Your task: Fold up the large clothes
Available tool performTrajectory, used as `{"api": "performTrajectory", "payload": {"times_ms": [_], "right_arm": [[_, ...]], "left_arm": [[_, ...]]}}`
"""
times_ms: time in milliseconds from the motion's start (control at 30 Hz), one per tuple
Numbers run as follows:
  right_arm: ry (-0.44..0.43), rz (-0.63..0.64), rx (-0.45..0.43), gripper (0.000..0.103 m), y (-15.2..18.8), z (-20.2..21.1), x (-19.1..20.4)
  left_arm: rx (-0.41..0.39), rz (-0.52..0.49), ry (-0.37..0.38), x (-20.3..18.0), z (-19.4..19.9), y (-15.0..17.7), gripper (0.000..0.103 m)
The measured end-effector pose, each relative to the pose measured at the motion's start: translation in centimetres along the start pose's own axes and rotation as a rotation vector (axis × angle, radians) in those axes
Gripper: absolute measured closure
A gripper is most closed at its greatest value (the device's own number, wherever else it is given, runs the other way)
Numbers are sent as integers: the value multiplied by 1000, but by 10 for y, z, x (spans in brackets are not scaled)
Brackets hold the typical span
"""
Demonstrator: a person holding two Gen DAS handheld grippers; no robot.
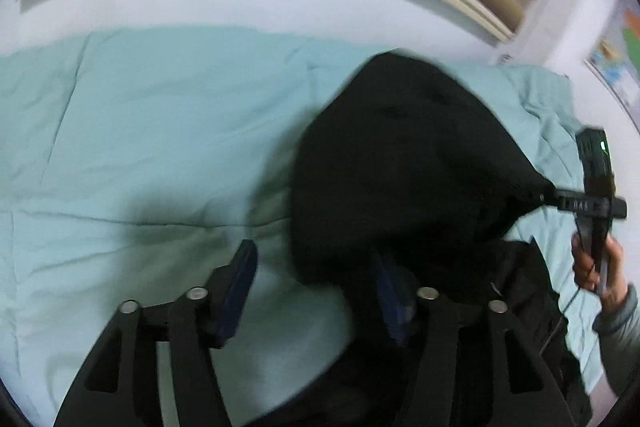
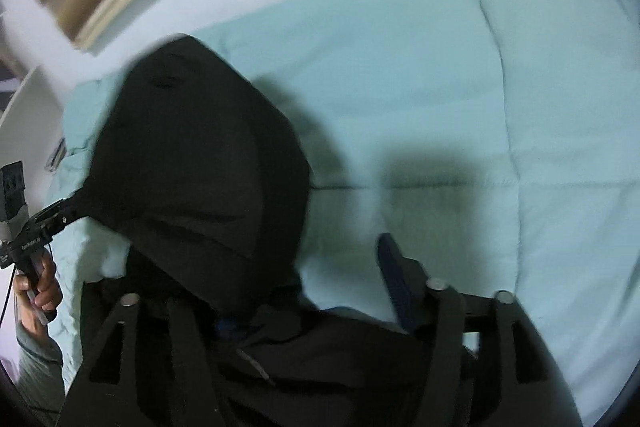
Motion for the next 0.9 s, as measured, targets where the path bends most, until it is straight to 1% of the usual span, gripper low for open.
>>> {"api": "performTrajectory", "payload": {"times_ms": [67, 133, 167, 233, 267, 333, 367, 400, 467, 500, 533, 567, 633, 667, 700, 733, 800, 833, 900], "right_arm": [[20, 10, -20, 25, 1, 8, 5], [23, 5, -14, 24, 3, 12, 6], [9, -13, -10, 24, 5, 14, 5], [-51, -39, -27, 24, 4, 21, 7], [-62, -43, -44, 24, -2, 23, 8], [-68, -42, -101, 24, -19, 25, 23], [-73, -37, -117, 24, -25, 23, 25], [-75, -30, -129, 24, -33, 17, 37], [-56, -8, -117, 24, -44, -4, 49], [-36, 5, -96, 24, -47, -16, 52], [-2, 18, -58, 24, -47, -34, 52], [22, 26, -28, 24, -46, -43, 51], [96, 36, 71, 26, -32, -75, 38], [122, 36, 110, 26, -25, -85, 29], [108, 20, 158, 26, -14, -97, 19], [65, -14, 185, 26, -5, -105, 10], [-16, -107, 169, 24, 5, -112, -10], [-26, -124, 165, 24, 5, -112, -14], [-2, -108, 158, 23, 5, -110, -11]], "left_arm": [[16, -20, -32, -6, -2, 1, 38], [44, -18, -27, -2, 1, 8, 38], [38, -14, -14, -2, 2, 7, 38], [-12, 13, 32, -3, 7, -4, 38], [-42, 30, 50, -7, 8, -10, 38], [-125, 88, 87, -6, 9, -35, 38], [-144, 108, 95, -6, 4, -44, 37], [-137, 109, 93, -6, -8, -53, 37], [-81, 87, 52, -6, -36, -59, 37], [-21, 83, 11, -2, -57, -57, 37], [25, 84, -2, -3, -72, -53, 38], [91, 91, -7, 1, -89, -45, 38], [197, 92, -38, 9, -111, -23, 38], [227, 81, -53, 12, -118, -12, 37], [232, 77, -66, 14, -122, -3, 35], [227, 82, -65, 15, -124, 0, 33], [232, 99, -78, 18, -127, 1, 26], [237, 116, -72, 20, -129, 0, 26], [225, 118, -75, 19, -122, -2, 27]]}}
Point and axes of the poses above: each gripper's, at about its wrist camera, not at the fingertips, and z roughly against the way its jaws point, x to its left, y to its underside, the point moved 2 cm from there along -z, roughly the way its jaws point, and after that the axes turned 3 degrees about -z, right-handed, at the moved point
